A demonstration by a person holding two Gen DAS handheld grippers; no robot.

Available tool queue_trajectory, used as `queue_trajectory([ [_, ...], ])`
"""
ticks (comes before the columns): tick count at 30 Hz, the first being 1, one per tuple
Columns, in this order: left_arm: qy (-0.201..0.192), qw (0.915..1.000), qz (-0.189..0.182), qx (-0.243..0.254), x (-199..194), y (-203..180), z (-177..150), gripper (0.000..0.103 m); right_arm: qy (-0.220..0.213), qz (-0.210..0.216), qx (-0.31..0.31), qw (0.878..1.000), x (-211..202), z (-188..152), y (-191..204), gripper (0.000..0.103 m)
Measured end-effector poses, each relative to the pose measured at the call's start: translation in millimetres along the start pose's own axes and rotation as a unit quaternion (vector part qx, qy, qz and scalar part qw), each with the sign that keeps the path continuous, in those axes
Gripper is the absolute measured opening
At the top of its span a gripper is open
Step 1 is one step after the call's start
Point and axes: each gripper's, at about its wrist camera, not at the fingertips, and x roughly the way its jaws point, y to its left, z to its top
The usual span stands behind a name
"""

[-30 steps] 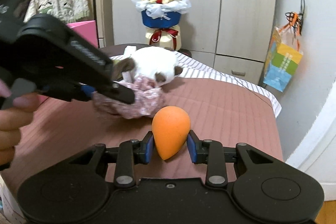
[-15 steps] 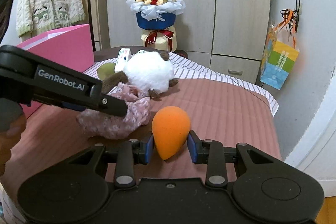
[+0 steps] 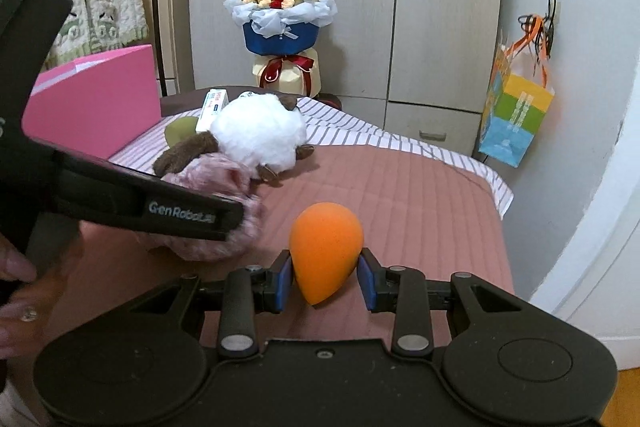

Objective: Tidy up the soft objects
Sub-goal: 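Lift the sponge in the right gripper and scrunchie in the left toward the box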

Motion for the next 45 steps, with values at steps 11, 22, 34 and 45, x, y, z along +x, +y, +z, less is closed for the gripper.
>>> queue_trajectory([
  [11,-0.011,0.9998,-0.014,-0.009,-38,14,-16,0.019,0.012,0.011,0.017,1.0,-8,0,16,0.039],
  [22,-0.011,0.999,-0.02,0.039,-90,33,-49,0.019,0.041,0.041,0.023,0.998,-24,-7,32,0.04],
  [34,0.035,0.9956,-0.087,0.006,-138,76,-63,0.019,0.093,0.085,0.011,0.992,-56,-6,49,0.04],
  [45,0.11,0.9839,-0.139,-0.023,-183,128,-73,0.019,0.124,0.189,-0.063,0.972,-99,15,99,0.04],
])
